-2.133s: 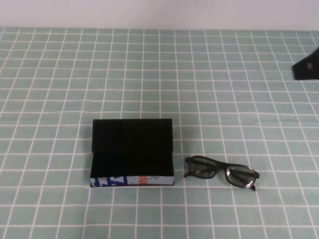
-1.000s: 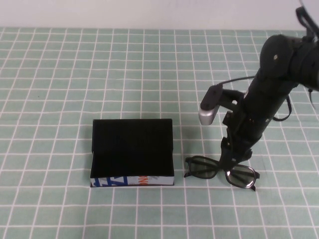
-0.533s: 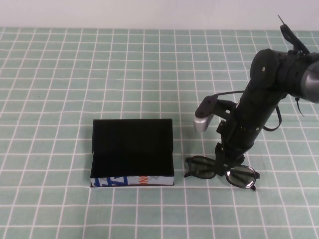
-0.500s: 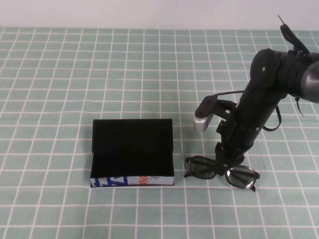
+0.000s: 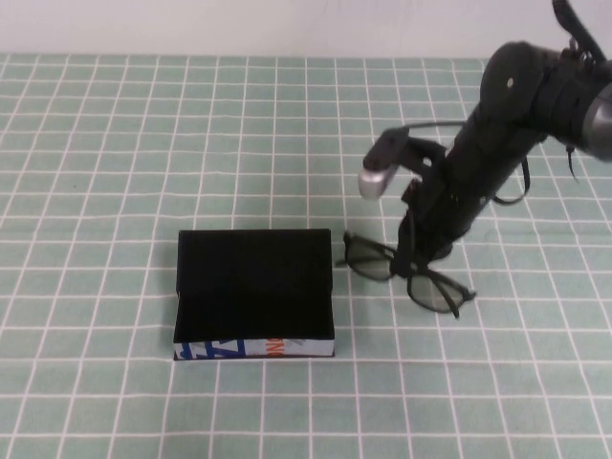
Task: Return glasses to glasses case
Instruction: Place the glasses in the glasses case
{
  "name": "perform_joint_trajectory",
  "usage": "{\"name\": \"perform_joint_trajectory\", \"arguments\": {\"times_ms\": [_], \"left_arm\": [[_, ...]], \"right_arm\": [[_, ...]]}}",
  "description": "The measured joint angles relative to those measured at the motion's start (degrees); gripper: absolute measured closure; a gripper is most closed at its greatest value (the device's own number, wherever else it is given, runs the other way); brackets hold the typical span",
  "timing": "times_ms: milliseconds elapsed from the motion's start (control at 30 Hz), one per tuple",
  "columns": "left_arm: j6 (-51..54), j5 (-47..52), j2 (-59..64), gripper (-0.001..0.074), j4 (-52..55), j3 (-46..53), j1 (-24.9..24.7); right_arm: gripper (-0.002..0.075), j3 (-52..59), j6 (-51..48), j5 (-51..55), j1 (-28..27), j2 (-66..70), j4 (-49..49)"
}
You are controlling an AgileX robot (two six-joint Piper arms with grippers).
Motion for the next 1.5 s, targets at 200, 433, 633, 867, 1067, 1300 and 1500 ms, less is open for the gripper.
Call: {"name": "perform_joint_trajectory", "arguments": {"times_ms": [200,433,633,867,1067,1300,1500], "left_arm": [[-7.1,-12.6,0.0,0.0737,-5.4,0.0,0.0],[-12.7,-25.2,0.0,0.0737,-7.2,0.0,0.0],[-13.3,-36.9,0.0,0.0737,-7.3,0.0,0.0],[-17.6,-23.5,0.0,0.0737,-4.5,-8.2,0.0],[-9.9,1.7,0.2,0.0737,-0.1,-24.0,0.0],[10.6,31.7,13.5,0.0737,-0.9,-39.5,0.0],[19.3,35.8,24.1,0.0737,-11.1,-41.7,0.0]], "right_arm": [[0.0722,-4.1,0.5,0.4,0.0,-1.6,0.2],[0.0722,-7.4,2.6,0.9,0.0,-5.6,2.5],[0.0723,-8.4,2.3,1.1,0.6,-9.6,7.2],[0.0723,-8.6,1.9,1.5,6.4,-10.4,6.9],[0.0723,-11.8,1.9,1.8,11.5,-10.4,1.4],[0.0723,-13.8,0.8,1.9,13.7,-9.9,-0.9],[0.0723,-13.8,-1.3,2.0,14.5,-6.5,-1.2]]}}
